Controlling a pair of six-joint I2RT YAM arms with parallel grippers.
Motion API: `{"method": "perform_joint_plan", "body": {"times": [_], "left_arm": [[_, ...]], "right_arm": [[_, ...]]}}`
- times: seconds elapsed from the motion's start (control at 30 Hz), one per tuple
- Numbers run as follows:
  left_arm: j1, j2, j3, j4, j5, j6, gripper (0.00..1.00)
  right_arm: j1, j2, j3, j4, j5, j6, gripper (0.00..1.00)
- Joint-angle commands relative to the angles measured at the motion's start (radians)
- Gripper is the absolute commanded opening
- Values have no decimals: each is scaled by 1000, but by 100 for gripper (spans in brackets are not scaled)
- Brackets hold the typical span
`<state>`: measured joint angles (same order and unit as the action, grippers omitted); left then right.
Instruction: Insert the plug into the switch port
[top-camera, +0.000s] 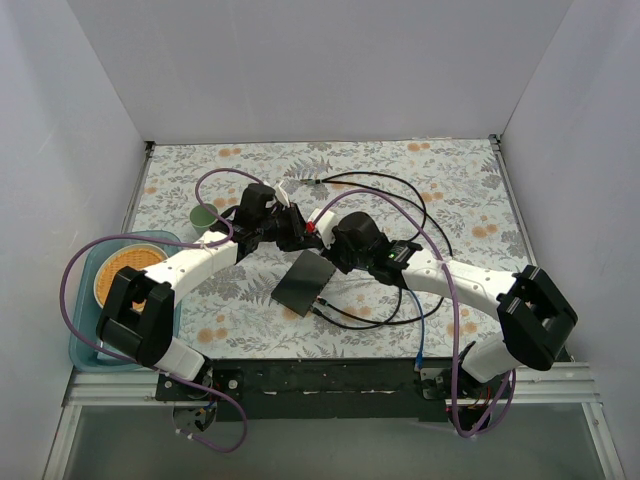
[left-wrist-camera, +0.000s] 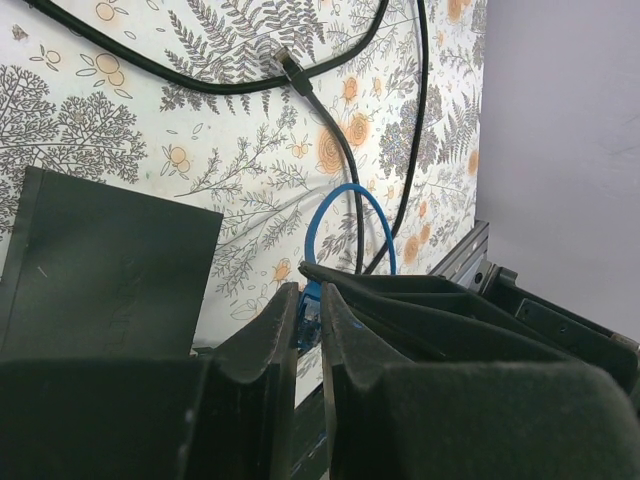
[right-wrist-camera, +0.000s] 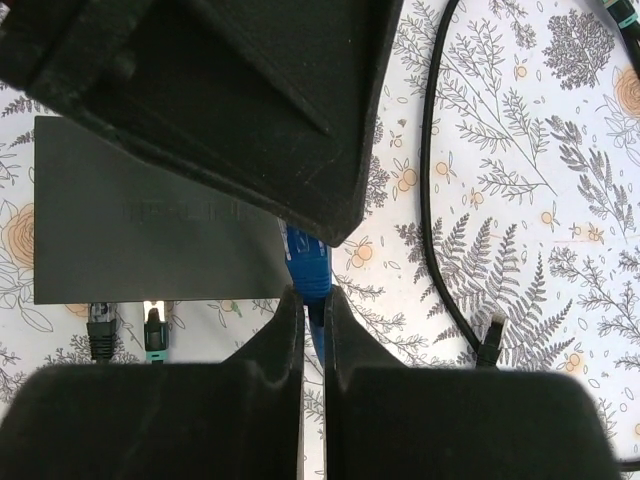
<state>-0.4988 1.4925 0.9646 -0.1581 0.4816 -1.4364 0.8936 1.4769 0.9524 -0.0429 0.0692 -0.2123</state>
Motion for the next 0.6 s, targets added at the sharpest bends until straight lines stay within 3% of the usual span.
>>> {"method": "perform_joint_plan", "body": {"times": [0.0, 0.17, 0.2, 0.27, 0.3, 0.33, 0.43, 0.57], "left_arm": [[-3, -32, 37, -14, 22, 16, 0], [-3, -43, 54, -57, -20, 59, 21], [-3, -46, 59, -66, -32, 73, 37], [-1, -57, 66, -86, -73, 79, 61], [-3, -61, 72, -93, -89, 88, 68], [0, -63, 74, -101, -119, 91, 82], [14, -63, 80, -139, -167, 106, 96], [49, -70, 56, -156, -201, 134, 98]], "right_arm": [[2, -10, 43, 63, 15, 16, 1], [1, -24, 31, 49, 15, 22, 1], [2, -33, 29, 48, 17, 24, 1], [2, -41, 19, 44, 18, 24, 1], [4, -49, 17, 44, 18, 25, 1], [2, -50, 14, 44, 18, 25, 1], [2, -58, 3, 2, 15, 28, 1], [2, -85, -33, -14, 0, 48, 1]]}}
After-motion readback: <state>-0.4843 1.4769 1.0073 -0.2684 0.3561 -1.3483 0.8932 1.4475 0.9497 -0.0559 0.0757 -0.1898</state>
